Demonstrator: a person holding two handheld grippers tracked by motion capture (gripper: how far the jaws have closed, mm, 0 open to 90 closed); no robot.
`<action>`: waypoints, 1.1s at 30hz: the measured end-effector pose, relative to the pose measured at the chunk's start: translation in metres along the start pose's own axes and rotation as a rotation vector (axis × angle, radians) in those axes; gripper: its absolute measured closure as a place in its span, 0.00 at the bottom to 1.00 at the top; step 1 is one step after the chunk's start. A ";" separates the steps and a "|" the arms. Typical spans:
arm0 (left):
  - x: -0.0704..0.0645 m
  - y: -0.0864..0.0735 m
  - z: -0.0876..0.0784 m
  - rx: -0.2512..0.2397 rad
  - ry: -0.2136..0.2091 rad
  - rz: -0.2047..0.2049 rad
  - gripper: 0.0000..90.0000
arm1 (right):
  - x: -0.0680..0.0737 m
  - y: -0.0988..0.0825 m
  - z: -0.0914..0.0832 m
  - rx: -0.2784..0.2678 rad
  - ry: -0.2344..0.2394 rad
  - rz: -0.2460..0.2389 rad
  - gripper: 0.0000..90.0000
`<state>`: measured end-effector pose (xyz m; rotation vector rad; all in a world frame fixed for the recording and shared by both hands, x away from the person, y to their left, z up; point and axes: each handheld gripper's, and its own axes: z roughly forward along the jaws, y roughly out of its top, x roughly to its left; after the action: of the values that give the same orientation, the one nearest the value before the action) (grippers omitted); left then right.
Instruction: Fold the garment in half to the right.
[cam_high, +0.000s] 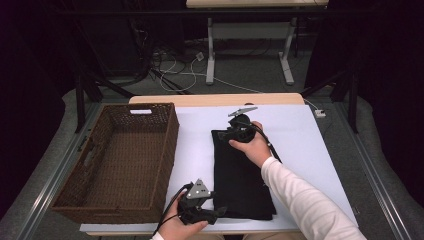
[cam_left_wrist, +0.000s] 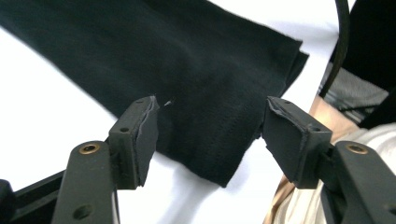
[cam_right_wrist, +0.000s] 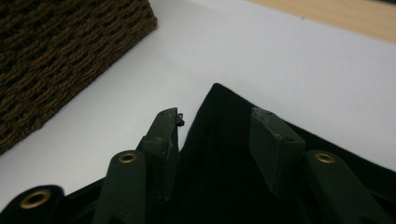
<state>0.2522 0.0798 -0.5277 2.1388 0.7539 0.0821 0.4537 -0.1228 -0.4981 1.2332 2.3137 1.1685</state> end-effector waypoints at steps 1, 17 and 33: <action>0.002 0.000 -0.002 -0.004 0.010 -0.005 0.38 | -0.001 -0.001 -0.005 -0.011 0.001 0.000 0.55; 0.023 0.024 0.013 -0.043 0.097 -0.099 0.34 | -0.013 -0.050 -0.071 -0.090 -0.054 -0.034 0.46; 0.046 0.047 0.033 -0.093 0.054 -0.103 0.37 | -0.008 -0.090 -0.103 -0.123 -0.096 -0.065 0.36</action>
<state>0.3227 0.0601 -0.5233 2.0132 0.8736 0.1186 0.3494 -0.2115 -0.5011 1.1371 2.1614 1.1836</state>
